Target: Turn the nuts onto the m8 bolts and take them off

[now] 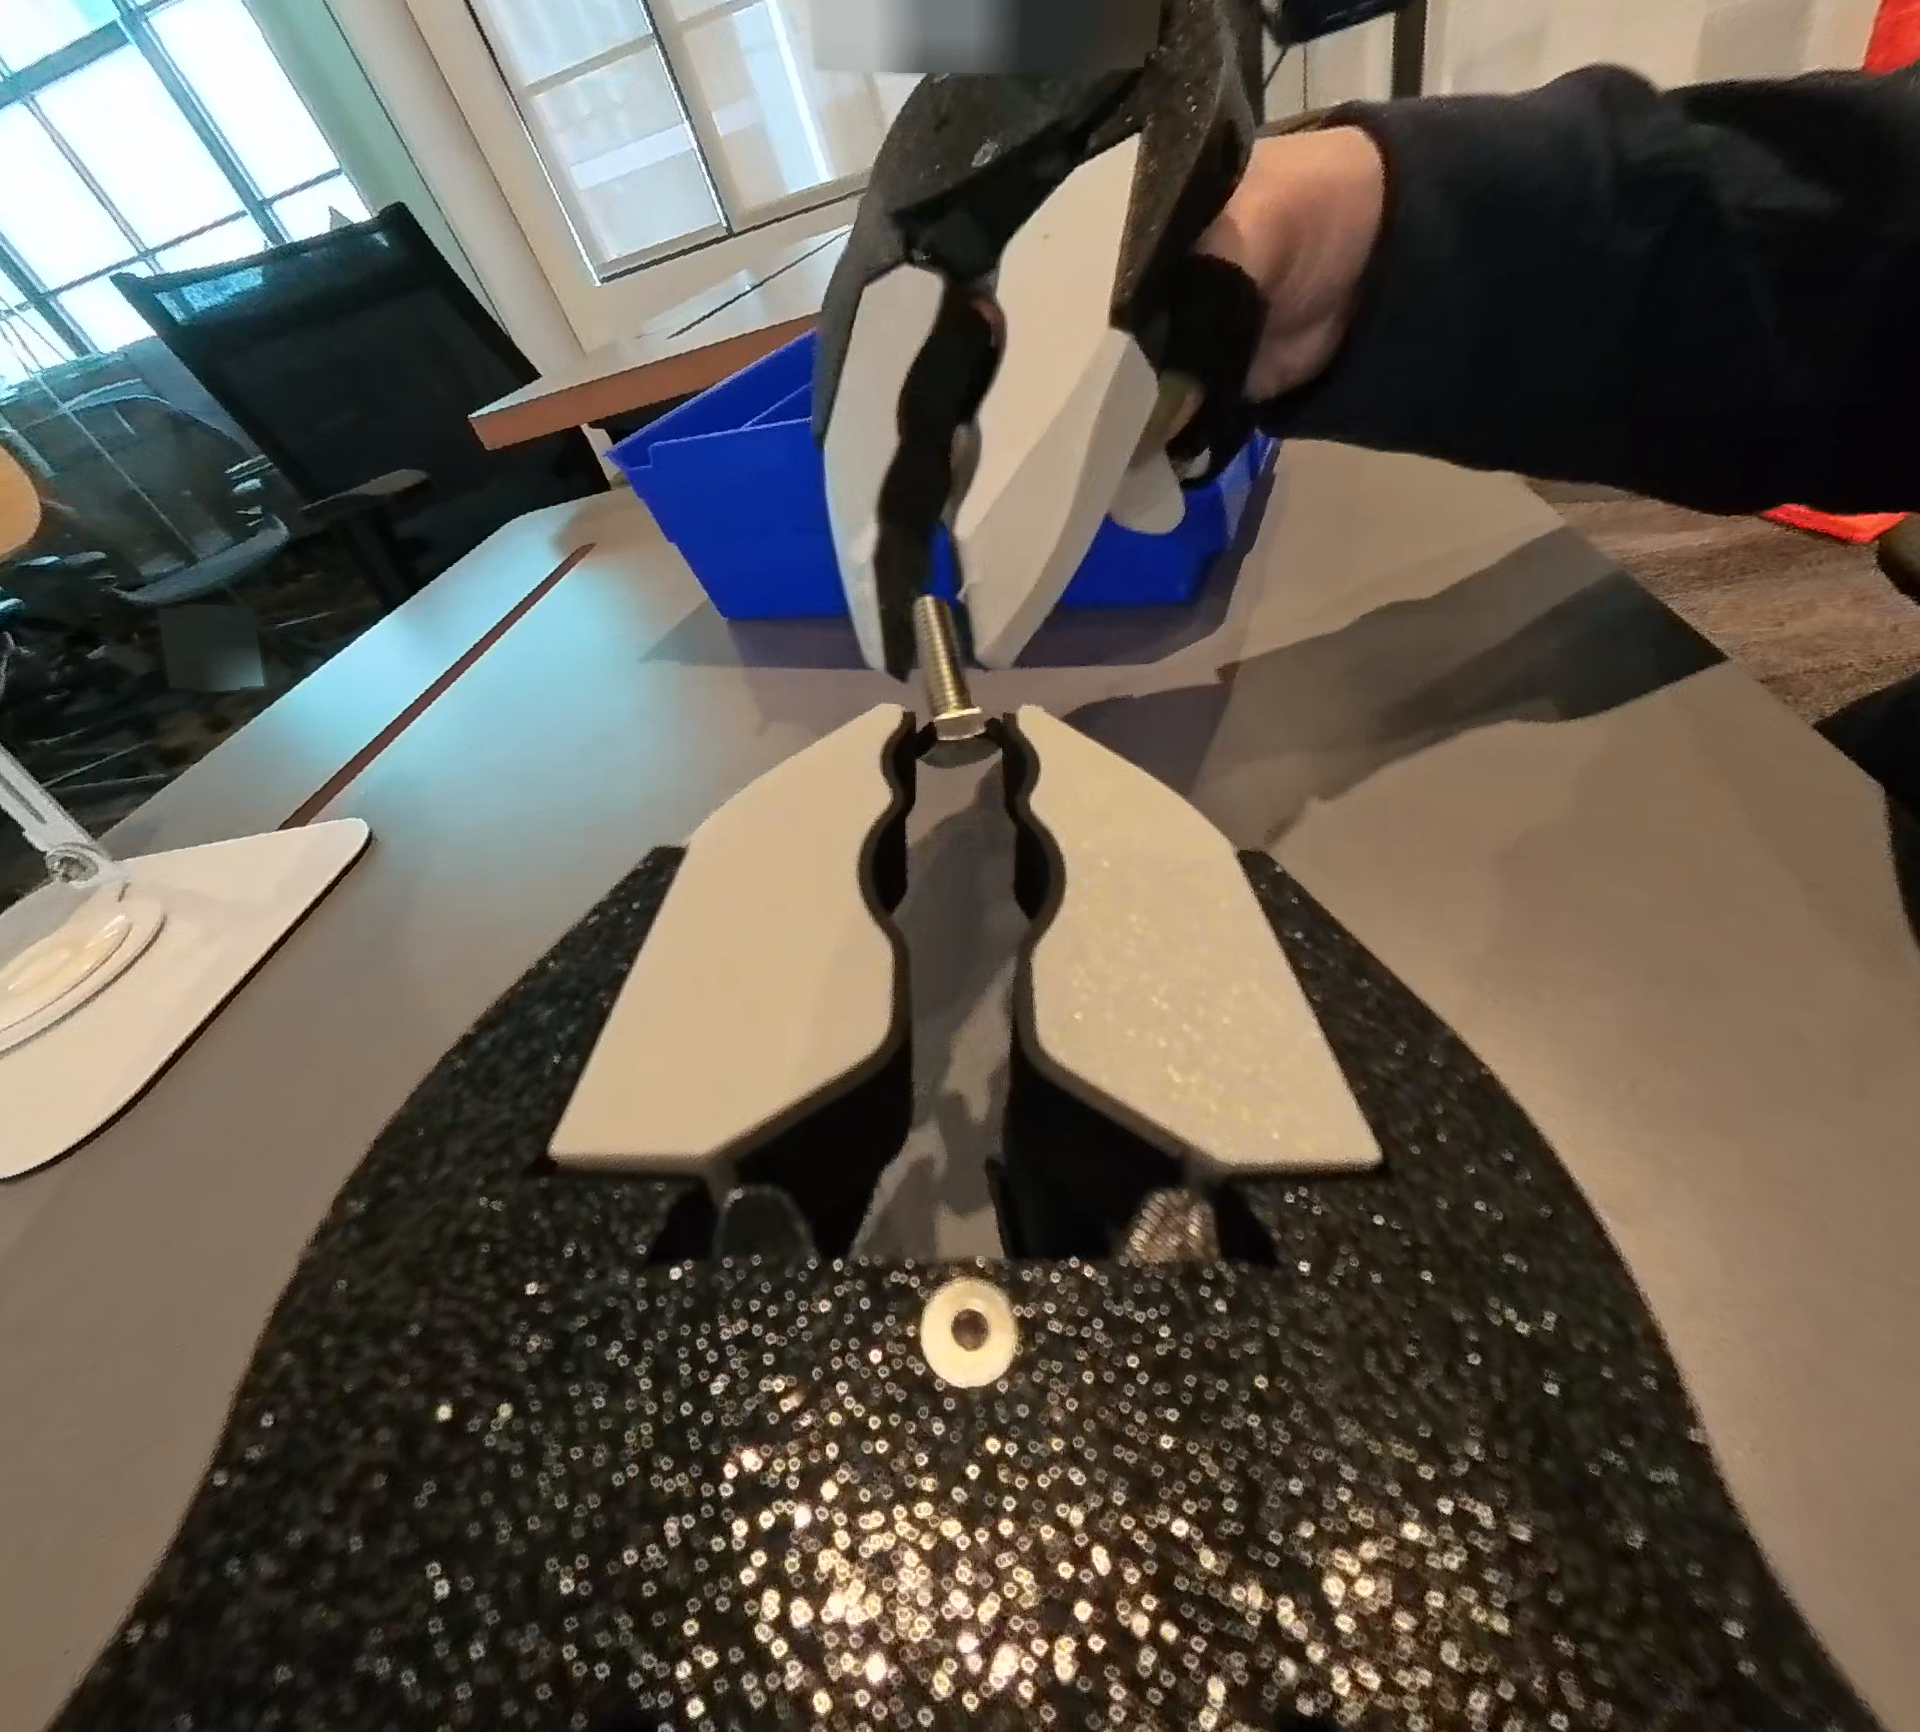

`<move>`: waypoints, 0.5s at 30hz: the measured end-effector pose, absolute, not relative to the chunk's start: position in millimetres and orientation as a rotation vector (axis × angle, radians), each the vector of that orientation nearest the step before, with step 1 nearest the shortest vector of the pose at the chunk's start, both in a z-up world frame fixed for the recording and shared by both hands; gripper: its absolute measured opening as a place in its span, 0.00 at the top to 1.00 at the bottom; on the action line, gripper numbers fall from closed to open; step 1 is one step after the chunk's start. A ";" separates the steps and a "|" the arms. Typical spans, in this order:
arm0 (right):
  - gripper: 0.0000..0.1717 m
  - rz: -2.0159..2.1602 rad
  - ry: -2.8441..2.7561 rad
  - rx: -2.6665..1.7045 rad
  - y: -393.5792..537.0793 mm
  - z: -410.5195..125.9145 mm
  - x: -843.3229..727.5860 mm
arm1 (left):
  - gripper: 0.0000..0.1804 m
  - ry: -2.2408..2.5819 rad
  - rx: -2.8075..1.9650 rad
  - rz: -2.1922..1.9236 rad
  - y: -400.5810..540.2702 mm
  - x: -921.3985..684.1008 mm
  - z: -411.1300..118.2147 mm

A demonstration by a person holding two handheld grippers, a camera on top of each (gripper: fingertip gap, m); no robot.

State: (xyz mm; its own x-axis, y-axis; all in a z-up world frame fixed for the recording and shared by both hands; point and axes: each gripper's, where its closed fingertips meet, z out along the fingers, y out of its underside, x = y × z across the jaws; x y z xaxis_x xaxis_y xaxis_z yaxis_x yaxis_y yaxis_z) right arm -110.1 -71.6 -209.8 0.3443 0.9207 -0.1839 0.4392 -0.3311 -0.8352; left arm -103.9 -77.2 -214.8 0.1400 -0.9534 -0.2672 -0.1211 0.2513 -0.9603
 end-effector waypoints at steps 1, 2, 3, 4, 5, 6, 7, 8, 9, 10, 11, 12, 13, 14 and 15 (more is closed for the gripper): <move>0.94 0.895 -1.190 -1.908 -71.9 -209.8 -111.5 | 0.92 1.286 -1.152 -0.854 -77.9 -103.4 -215.4; 0.95 0.908 -1.192 -1.894 -72.7 -209.1 -112.5 | 0.92 1.291 -1.151 -0.851 -78.1 -103.1 -216.2; 0.95 0.925 -1.192 -1.888 -73.7 -208.1 -113.0 | 0.92 1.292 -1.145 -0.851 -78.1 -102.5 -216.3; 0.96 0.934 -1.188 -1.887 -74.0 -207.1 -112.4 | 0.90 1.280 -1.141 -0.858 -77.8 -101.9 -214.9; 0.96 0.923 -1.182 -1.884 -72.9 -205.2 -109.7 | 0.86 1.261 -1.150 -0.866 -76.2 -101.6 -213.3; 0.96 0.882 -1.174 -1.887 -69.4 -202.4 -103.1 | 0.80 1.239 -1.173 -0.862 -73.0 -101.9 -212.4; 0.96 0.818 -1.155 -1.894 -63.1 -197.8 -91.8 | 0.78 1.225 -1.190 -0.858 -70.6 -102.4 -211.9; 0.96 0.734 -1.118 -1.905 -53.4 -190.9 -75.2 | 0.77 1.220 -1.195 -0.858 -69.6 -102.9 -211.8; 0.96 0.638 -1.061 -1.920 -40.7 -182.1 -53.4 | 0.77 1.213 -1.198 -0.859 -68.9 -103.5 -211.6; 0.96 0.507 -0.988 -1.951 -24.6 -174.2 -24.4 | 0.76 1.206 -1.202 -0.857 -67.7 -103.9 -211.4; 0.96 0.349 -0.912 -1.994 -7.5 -168.3 11.0 | 0.77 1.202 -1.205 -0.855 -66.9 -104.2 -211.4; 0.96 0.216 -0.843 -2.045 6.5 -164.8 46.8 | 0.77 1.199 -1.208 -0.853 -66.3 -104.3 -211.8; 0.96 0.117 -0.776 -2.113 17.6 -165.1 81.1 | 0.77 1.196 -1.215 -0.848 -65.3 -104.2 -212.4; 0.96 0.036 -0.722 -2.191 27.1 -169.4 113.1 | 0.78 1.195 -1.224 -0.840 -64.2 -104.2 -213.5; 0.96 -0.025 -0.691 -2.274 34.6 -178.0 141.2 | 0.79 1.192 -1.236 -0.829 -62.5 -104.2 -214.6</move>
State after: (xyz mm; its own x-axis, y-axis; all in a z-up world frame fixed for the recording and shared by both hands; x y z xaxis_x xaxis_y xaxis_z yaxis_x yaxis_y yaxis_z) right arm 141.2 34.6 -178.0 0.8542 0.4718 0.2185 0.4862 -0.5761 -0.6570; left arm -104.2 -62.5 -214.6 0.2291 -0.9491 -0.2160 -0.1284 0.1905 -0.9732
